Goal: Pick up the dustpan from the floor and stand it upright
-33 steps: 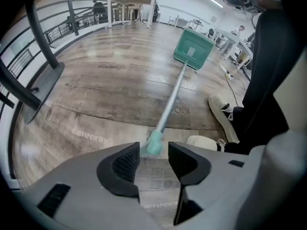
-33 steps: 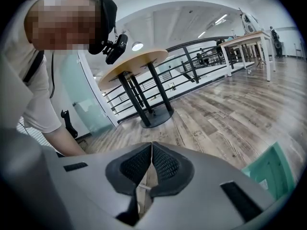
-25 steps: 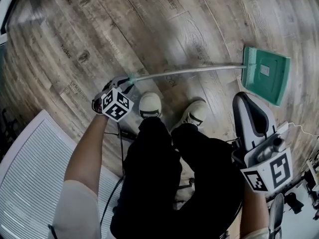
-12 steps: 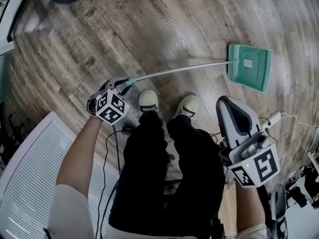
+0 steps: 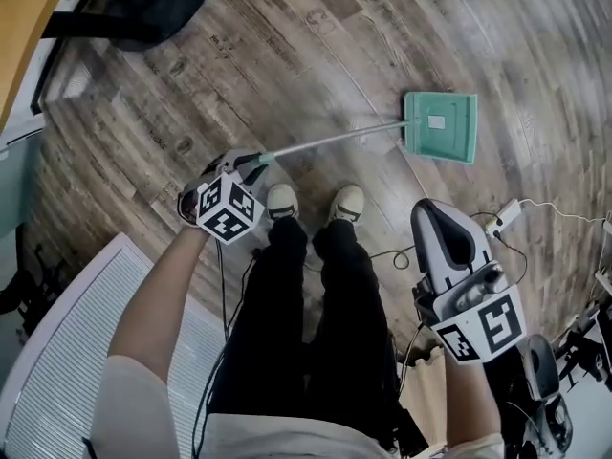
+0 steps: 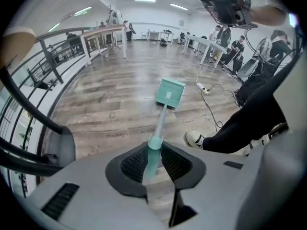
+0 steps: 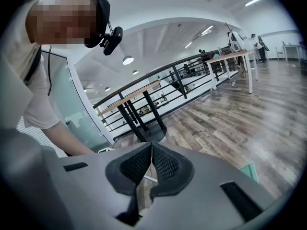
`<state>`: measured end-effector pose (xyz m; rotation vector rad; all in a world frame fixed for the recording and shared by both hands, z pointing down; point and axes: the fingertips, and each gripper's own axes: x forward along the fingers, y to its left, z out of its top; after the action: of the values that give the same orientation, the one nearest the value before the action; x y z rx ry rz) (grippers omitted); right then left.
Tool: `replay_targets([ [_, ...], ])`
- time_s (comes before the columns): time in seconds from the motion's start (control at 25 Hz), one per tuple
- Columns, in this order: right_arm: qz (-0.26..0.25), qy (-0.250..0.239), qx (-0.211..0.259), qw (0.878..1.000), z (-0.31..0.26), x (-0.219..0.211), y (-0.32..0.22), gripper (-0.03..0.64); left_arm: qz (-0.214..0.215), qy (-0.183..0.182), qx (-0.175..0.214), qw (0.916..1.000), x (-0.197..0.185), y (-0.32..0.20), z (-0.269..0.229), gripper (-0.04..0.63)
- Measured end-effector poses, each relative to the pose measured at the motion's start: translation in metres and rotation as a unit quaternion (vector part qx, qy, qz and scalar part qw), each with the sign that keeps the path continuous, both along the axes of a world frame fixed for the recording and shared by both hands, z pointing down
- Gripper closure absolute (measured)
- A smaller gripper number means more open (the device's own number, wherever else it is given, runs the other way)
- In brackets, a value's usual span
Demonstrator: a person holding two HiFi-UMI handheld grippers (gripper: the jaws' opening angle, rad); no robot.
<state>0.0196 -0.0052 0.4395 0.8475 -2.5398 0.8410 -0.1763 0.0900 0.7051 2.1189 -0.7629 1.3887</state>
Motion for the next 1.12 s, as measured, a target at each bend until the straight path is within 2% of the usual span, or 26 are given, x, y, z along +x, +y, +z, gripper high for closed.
replay_targets([
  [0.44, 0.070, -0.008, -0.010, 0.997, -0.060, 0.061, 0.011, 0.591, 0.080, -0.009, 0.043, 0.9958, 0.085, -0.070, -0.097, 0.492],
  [0.72, 0.129, -0.009, 0.003, 0.992, -0.088, 0.115, 0.010, 0.591, 0.131, 0.019, 0.090, 0.9871, 0.179, -0.123, -0.162, 0.500],
  [1.12, 0.224, -0.011, 0.012, 0.975, -0.117, 0.207, 0.030, 0.591, 0.218, 0.051, 0.124, 0.9667, 0.328, -0.168, -0.222, 0.509],
])
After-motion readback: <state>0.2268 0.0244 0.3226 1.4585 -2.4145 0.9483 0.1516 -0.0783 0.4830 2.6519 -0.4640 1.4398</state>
